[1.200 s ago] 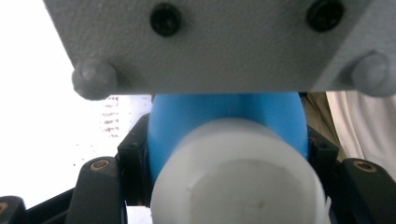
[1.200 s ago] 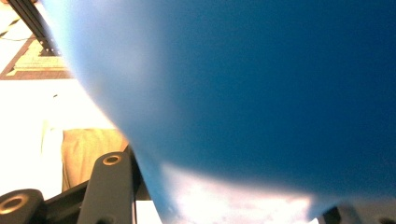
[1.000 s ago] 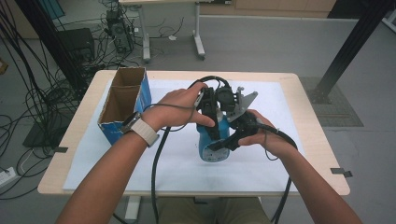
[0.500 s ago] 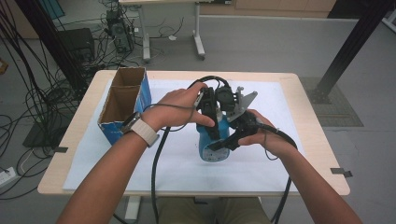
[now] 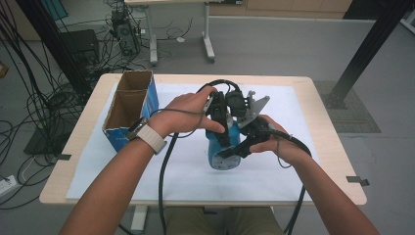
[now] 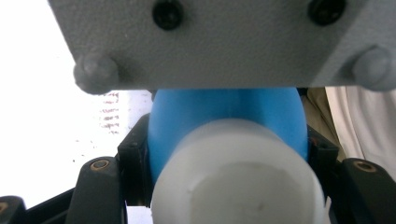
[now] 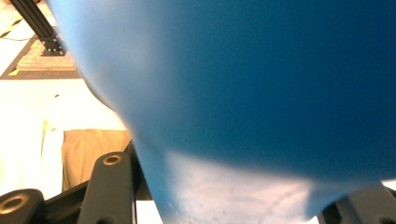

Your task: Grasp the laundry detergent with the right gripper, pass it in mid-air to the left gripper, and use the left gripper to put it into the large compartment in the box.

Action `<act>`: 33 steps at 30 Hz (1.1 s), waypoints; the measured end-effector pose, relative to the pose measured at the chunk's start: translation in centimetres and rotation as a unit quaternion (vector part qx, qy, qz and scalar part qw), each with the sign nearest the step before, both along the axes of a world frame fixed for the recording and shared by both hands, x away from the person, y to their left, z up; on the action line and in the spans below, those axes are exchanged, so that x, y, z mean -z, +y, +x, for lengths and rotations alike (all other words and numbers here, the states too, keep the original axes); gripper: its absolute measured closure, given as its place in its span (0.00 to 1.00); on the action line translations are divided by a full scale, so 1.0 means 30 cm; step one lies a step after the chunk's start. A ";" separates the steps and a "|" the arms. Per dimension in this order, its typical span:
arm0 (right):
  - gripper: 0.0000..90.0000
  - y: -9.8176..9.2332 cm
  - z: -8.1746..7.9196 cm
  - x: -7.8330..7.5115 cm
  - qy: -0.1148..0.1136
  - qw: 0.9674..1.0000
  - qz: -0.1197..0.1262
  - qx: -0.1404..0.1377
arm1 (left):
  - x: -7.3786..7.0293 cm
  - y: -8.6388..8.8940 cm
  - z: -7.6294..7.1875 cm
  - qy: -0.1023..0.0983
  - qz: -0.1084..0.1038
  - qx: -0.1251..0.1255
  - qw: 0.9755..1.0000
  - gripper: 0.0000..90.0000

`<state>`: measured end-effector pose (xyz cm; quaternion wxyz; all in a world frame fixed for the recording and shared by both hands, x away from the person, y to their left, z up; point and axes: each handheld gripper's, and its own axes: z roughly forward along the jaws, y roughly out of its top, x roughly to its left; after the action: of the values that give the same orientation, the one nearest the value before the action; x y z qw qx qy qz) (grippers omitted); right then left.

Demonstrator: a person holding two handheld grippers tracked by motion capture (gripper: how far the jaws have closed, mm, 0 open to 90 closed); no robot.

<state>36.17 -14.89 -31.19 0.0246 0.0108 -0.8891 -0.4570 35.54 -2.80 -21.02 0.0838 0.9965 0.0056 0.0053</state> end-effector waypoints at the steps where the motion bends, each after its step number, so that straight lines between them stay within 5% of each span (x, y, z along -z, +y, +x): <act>1: 0.49 0.000 0.000 0.000 0.000 1.000 0.000 0.000 | 0.000 0.001 0.000 0.000 -0.001 0.000 1.000 0.41; 33: 0.49 0.001 -0.001 0.005 -0.002 1.000 0.004 -0.003 | 0.001 -0.001 -0.003 -0.001 0.004 0.001 1.000 0.41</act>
<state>36.13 -14.86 -31.35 0.0238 0.0148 -0.8870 -0.4609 35.45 -2.82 -21.05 0.0794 0.9968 0.0041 0.0060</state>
